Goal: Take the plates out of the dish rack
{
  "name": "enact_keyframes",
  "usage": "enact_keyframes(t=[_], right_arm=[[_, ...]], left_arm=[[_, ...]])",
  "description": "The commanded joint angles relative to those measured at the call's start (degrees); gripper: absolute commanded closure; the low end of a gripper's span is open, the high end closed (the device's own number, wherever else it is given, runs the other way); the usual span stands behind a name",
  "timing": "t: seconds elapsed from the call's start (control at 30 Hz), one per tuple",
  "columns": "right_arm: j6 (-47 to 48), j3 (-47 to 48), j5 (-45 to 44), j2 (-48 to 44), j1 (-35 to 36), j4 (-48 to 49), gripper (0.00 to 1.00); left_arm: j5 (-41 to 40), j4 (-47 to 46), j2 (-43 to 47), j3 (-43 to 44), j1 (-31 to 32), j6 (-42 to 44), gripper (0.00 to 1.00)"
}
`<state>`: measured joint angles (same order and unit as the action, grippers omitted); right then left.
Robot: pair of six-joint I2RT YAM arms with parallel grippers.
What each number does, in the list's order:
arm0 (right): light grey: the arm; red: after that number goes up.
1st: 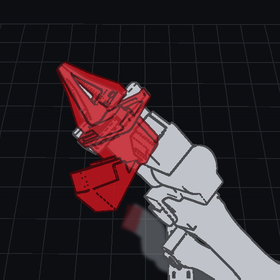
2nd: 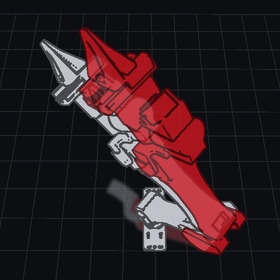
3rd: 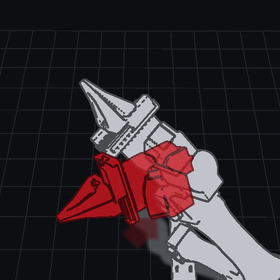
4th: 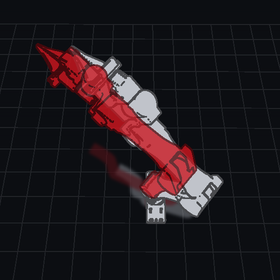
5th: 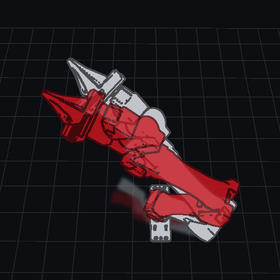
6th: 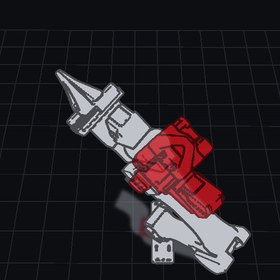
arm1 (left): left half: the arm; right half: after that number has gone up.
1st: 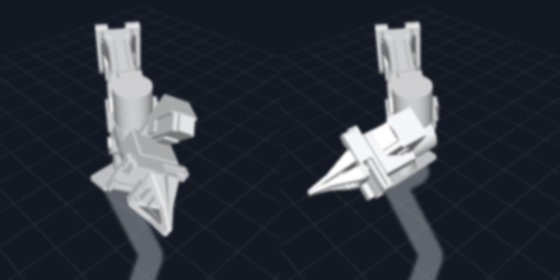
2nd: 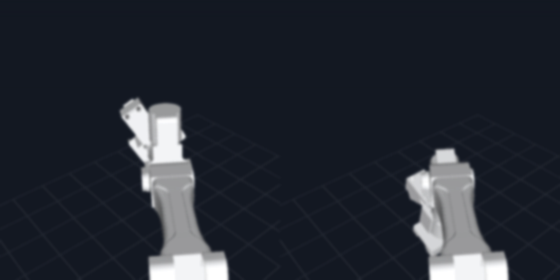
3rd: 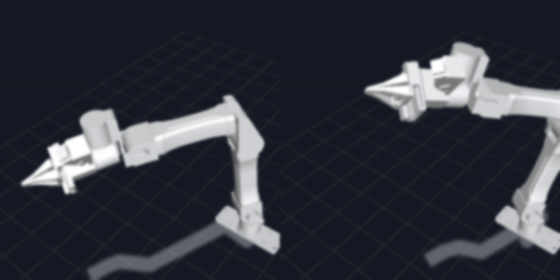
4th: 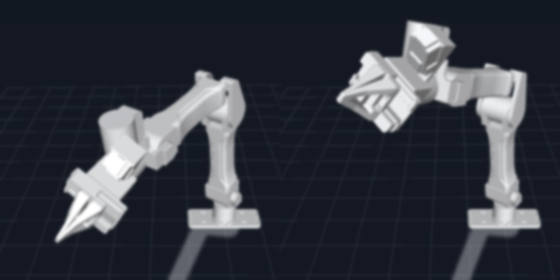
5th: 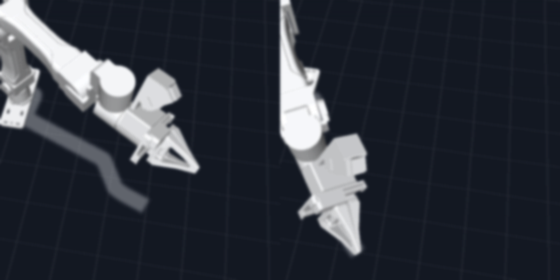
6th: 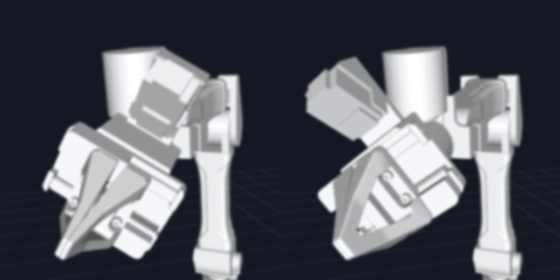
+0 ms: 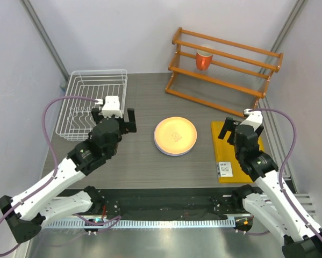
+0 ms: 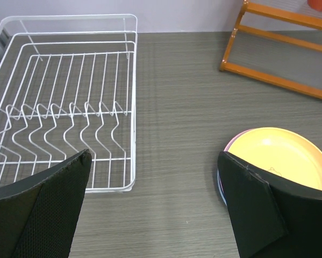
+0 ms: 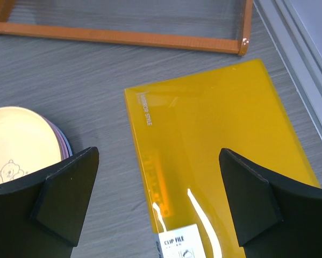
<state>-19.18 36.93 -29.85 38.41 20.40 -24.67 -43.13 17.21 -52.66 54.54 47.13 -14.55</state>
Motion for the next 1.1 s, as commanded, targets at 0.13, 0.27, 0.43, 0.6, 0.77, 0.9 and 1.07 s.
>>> enact_keyframes(t=[0.13,0.27,0.43,0.6,0.77,0.9,1.07], right_arm=[[2.13,-3.18,-3.82,1.49,0.08,9.11,0.0],[2.92,-3.09,-3.29,1.93,0.08,9.37,0.0],[3.18,-3.09,-2.41,2.19,0.08,9.64,0.0],[3.18,-3.61,-1.88,2.63,0.08,10.86,0.0],[4.33,-3.71,-2.23,3.24,0.08,11.66,0.0],[4.5,-3.88,-1.8,3.86,0.08,11.92,0.0],[4.94,-3.97,-1.62,3.78,0.16,12.53,0.0]], left_arm=[[-1.78,-0.87,8.8,-3.83,-0.02,-1.8,0.01],[-1.95,0.19,9.6,-3.92,-0.03,-1.98,0.0],[-2.13,2.29,6.26,-1.82,0.06,-2.15,0.01],[-1.51,2.56,4.5,-0.32,-0.03,-1.89,0.0],[-2.04,3.0,4.24,0.91,-0.03,-0.75,0.01],[-2.13,3.44,4.59,0.92,-0.03,-0.57,0.01],[-1.78,3.62,4.76,1.0,-0.02,-0.66,0.01]])
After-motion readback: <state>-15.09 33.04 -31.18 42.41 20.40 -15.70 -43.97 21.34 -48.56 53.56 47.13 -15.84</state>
